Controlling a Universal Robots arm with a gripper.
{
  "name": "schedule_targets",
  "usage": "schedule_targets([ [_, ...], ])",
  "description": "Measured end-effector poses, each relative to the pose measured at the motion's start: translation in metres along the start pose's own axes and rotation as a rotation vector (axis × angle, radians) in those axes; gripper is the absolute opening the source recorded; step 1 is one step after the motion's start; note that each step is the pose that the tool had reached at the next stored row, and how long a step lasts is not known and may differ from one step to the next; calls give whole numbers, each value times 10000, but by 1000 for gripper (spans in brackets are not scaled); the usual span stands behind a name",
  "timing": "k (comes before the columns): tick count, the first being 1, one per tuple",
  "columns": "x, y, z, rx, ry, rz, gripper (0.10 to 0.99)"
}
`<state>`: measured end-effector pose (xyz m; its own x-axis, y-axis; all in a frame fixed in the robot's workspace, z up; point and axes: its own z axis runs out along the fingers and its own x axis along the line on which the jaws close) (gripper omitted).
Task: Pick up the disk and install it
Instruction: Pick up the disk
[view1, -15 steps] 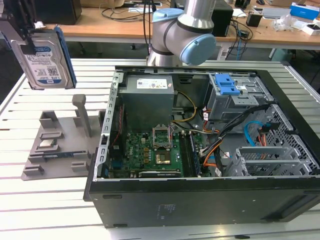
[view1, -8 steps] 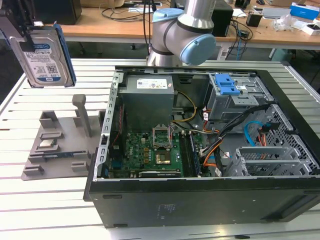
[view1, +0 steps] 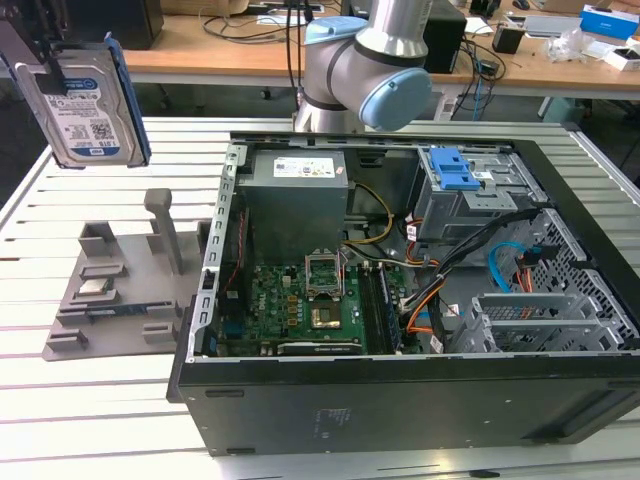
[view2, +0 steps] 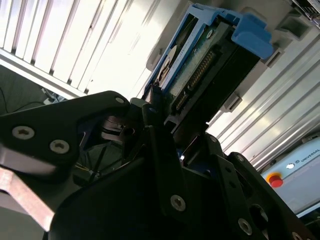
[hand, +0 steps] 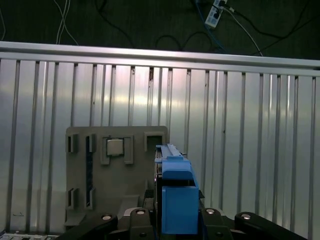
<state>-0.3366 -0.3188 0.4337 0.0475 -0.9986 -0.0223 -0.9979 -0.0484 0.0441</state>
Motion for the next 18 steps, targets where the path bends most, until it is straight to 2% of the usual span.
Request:
schedule_targets([
  [13, -22, 5, -164, -1, 0, 0, 365],
  [18, -33, 8, -258, -1, 1, 0, 365],
])
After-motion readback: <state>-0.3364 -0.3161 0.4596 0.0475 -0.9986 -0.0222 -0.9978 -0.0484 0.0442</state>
